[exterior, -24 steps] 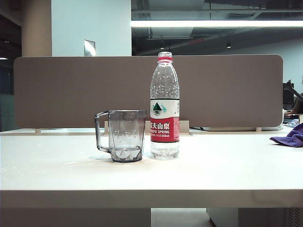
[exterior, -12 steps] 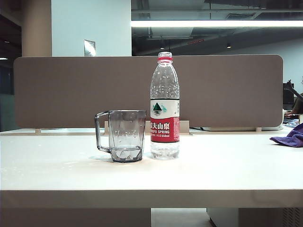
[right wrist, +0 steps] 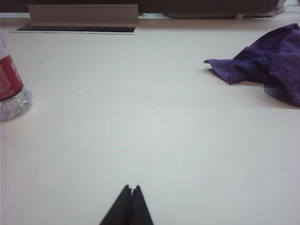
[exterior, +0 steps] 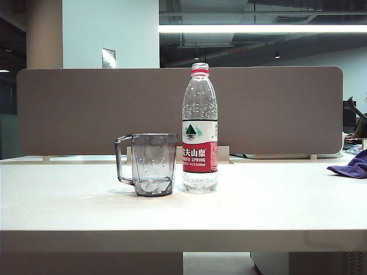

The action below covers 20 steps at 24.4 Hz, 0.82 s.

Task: Pick up the mineral water bottle on the table and pour a little water into the mug.

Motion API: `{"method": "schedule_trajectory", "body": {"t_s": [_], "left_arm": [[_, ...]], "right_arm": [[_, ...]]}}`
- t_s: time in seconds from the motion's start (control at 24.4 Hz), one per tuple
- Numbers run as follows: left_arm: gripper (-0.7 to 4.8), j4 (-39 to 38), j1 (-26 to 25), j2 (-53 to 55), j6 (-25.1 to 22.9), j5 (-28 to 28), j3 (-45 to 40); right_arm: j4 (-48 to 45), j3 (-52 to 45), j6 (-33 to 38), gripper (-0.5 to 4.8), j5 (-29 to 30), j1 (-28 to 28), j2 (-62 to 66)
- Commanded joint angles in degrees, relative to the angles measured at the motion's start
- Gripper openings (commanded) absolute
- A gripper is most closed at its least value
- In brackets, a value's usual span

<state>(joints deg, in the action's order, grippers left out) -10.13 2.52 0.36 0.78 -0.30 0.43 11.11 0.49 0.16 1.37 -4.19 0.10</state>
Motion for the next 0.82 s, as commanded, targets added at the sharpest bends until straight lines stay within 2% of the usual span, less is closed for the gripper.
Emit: {"method": "schedule_trajectory", "body": {"t_s": [0.04,0.82], "left_arm": [[-0.05,-0.52,0.00,0.04,0.13,-0.17,0.09],[-0.05,-0.50,0.02,0.04,0.11,0.11,0.09]], "right_arm": [[-0.61,-0.28,0.11,-0.05,0.02,-0.04,-0.09],[-0.61,-0.28,0.11,-0.05,0.02,-0.04,-0.09]]}}
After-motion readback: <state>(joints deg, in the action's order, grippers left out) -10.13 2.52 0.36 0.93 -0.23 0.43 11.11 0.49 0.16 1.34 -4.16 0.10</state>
